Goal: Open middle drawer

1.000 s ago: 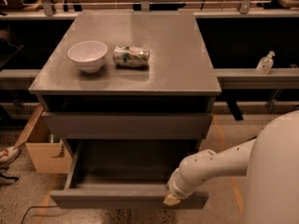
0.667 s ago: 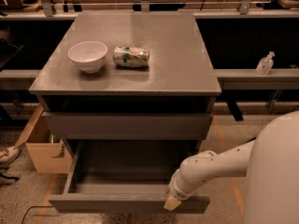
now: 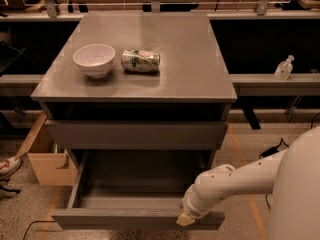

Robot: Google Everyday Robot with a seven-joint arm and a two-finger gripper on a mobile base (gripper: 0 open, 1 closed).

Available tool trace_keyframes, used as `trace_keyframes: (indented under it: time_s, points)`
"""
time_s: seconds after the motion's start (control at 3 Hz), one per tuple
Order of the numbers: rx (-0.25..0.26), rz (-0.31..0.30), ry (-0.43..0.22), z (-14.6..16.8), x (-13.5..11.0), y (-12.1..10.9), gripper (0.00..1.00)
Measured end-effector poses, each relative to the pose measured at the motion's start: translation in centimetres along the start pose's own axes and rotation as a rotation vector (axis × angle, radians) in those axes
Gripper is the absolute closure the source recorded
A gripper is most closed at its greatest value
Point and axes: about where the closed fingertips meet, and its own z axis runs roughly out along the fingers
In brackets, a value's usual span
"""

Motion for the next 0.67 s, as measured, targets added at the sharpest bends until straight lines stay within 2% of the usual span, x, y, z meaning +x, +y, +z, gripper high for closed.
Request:
trace_keyframes:
  time_s: [0.33,0.67]
  points:
    - [-0.002,-0.001,0.001,0.06,0.00,0.07,0.75]
    - [-0.003,-0.001,0.001,0.11,0.01,0.13,0.52]
